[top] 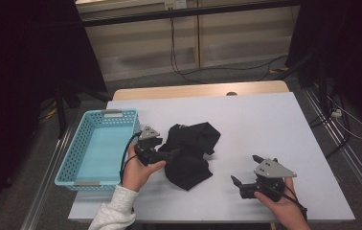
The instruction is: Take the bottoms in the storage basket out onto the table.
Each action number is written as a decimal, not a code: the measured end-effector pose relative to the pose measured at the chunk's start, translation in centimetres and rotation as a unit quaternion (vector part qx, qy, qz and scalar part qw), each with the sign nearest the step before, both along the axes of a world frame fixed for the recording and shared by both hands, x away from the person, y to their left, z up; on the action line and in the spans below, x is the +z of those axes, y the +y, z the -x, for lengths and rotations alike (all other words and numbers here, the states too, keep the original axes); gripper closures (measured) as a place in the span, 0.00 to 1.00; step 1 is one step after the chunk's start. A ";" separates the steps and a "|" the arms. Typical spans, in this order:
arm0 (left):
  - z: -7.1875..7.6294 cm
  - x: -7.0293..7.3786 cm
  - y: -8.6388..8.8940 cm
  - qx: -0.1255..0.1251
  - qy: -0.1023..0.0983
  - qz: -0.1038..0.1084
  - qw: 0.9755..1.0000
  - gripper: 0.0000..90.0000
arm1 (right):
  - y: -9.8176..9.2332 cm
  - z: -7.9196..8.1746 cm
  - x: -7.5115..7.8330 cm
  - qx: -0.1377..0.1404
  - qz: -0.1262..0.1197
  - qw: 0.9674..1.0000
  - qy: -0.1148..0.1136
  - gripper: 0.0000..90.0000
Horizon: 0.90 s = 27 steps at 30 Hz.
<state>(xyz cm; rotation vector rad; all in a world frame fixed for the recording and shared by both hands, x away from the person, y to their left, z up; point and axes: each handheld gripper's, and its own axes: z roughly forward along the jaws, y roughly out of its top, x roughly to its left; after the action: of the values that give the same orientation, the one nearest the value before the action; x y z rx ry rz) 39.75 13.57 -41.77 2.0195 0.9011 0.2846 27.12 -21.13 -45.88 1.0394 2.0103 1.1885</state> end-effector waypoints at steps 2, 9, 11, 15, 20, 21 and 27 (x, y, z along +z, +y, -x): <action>0.0 0.0 0.2 0.001 0.004 0.001 1.000 0.17 | 0.6 -0.6 -0.2 0.005 0.001 1.000 0.009 0.02; 0.2 0.6 0.3 0.006 -0.007 -0.002 1.000 0.14 | 3.8 -2.7 0.0 0.047 -0.005 0.999 0.019 0.06; 0.2 0.8 0.2 0.007 -0.009 0.000 1.000 0.13 | 4.8 -3.4 -0.2 0.060 -0.007 0.998 0.031 0.07; 0.1 0.9 0.1 0.005 -0.012 -0.003 1.000 0.12 | 6.9 -4.4 -0.5 0.081 -0.020 0.994 0.072 0.22; 0.0 0.6 0.0 0.005 -0.004 0.001 1.000 0.12 | 8.9 -5.1 -0.8 0.091 0.004 0.992 0.087 0.47; 0.0 0.5 -0.1 0.003 -0.003 0.001 1.000 0.12 | 9.0 -5.3 -1.0 0.096 0.006 0.991 0.097 0.63; -0.2 0.4 0.4 0.013 -0.003 -0.003 1.000 0.12 | 9.1 -5.1 -1.1 0.140 0.017 0.981 0.133 0.97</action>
<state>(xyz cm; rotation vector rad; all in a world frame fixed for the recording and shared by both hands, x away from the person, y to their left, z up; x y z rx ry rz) 39.95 13.97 -41.34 2.0129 0.9234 0.3071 32.26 -12.08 -46.97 0.9607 2.4422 1.2003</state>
